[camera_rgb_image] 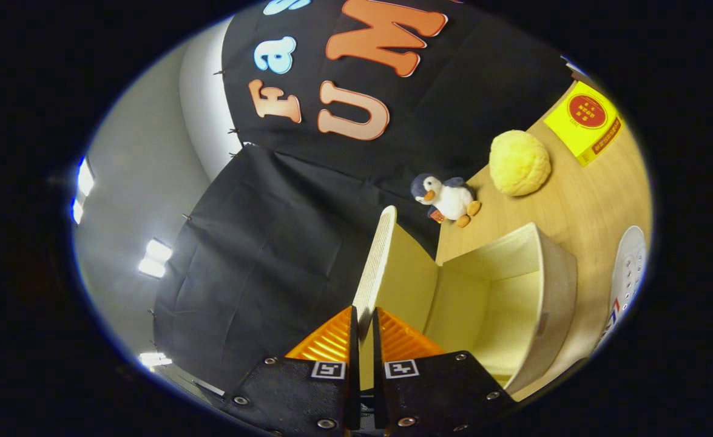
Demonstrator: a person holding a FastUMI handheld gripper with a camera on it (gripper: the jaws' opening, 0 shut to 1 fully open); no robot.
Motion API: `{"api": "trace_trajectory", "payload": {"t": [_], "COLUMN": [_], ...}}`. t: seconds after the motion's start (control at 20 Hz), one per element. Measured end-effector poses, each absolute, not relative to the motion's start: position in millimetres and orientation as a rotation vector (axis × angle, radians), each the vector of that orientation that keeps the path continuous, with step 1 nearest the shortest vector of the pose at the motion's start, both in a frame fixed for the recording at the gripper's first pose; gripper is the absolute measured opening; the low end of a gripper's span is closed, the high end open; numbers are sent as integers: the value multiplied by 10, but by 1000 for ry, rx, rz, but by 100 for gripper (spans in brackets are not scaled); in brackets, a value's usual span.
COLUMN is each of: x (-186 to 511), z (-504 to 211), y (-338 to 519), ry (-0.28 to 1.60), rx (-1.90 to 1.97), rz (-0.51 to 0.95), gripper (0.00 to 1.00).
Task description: Open the storage box then place both shoes into the box .Put the left shoe in first, then the right shoe, with the right side of both shoes facing outward in a uniform manner.
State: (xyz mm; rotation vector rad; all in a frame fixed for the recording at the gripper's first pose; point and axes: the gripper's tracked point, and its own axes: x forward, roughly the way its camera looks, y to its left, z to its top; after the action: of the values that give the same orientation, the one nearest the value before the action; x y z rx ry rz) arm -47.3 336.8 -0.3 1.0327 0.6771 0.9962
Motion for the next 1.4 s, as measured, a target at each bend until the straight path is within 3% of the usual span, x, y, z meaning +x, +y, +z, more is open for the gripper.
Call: {"api": "trace_trajectory", "payload": {"t": [0.1,0.2,0.3,0.35,0.4,0.45,0.55,0.9,1.4], "x": [-514,-584,-647,-684,-692,-691,-722,-501,-53], "z": [99,54,56,58,40,16,-81,-262,-569], "y": [3655,3969,4237,4362,4485,4598,4749,4558,3325], "ry": [669,679,686,690,691,687,679,617,529], "rx": [1001,925,878,861,837,795,702,567,446], "rz": [1010,1018,1028,1033,1031,1022,1007,871,570], "gripper": [11,19,36,53,62,81,98,98,98]}}
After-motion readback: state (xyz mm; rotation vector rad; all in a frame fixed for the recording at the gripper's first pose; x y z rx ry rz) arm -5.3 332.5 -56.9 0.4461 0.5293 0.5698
